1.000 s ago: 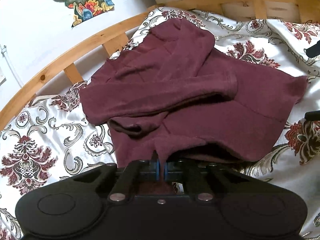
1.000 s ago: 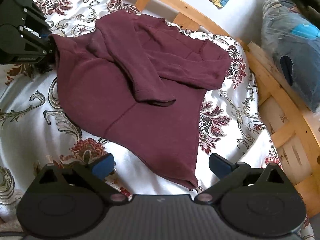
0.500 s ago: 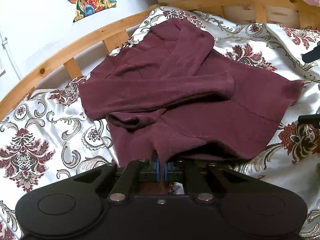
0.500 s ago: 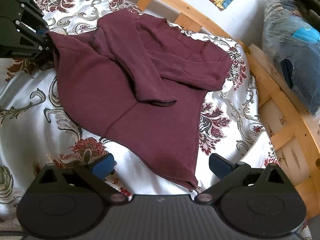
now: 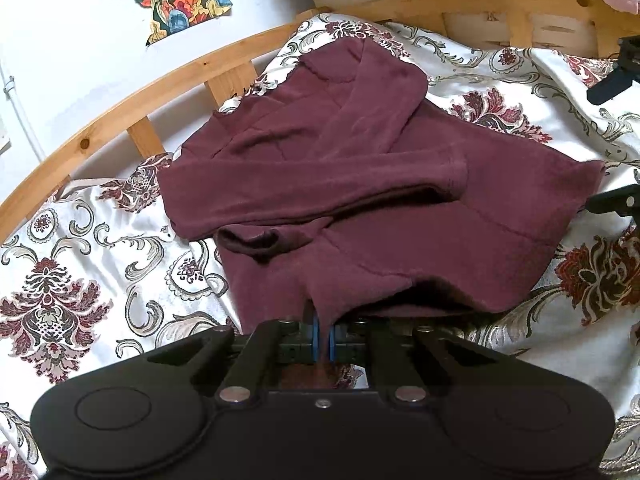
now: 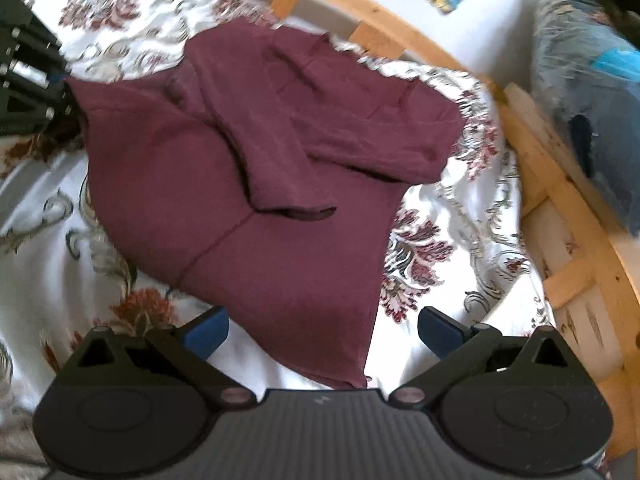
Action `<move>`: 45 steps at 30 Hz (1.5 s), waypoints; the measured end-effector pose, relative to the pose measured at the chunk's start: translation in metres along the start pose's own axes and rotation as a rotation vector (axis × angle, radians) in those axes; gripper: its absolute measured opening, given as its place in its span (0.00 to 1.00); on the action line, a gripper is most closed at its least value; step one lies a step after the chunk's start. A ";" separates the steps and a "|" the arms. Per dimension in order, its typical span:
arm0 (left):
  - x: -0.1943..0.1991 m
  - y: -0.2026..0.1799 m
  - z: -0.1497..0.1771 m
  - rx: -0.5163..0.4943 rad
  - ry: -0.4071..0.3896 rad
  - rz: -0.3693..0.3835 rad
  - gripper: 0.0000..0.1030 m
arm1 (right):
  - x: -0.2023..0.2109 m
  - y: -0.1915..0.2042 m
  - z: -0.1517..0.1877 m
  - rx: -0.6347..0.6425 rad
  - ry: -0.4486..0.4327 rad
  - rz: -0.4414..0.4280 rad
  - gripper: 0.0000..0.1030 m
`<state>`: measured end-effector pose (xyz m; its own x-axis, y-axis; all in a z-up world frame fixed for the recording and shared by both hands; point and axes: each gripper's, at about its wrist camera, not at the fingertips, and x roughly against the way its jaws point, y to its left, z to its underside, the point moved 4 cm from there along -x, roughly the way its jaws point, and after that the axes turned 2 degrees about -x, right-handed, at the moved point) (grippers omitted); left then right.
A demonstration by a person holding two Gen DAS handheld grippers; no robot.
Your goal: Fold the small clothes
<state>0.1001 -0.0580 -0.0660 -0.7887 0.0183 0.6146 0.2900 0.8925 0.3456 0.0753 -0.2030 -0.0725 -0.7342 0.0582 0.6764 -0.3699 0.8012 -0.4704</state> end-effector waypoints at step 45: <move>-0.002 0.001 0.002 0.017 -0.012 0.004 0.04 | 0.010 0.009 0.014 0.268 0.001 -0.061 0.98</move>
<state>0.1009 -0.0559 -0.0685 -0.7941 0.0277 0.6072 0.2840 0.9001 0.3304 0.0568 -0.2034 -0.0775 -0.7056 0.0153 0.7084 -0.5508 0.6171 -0.5620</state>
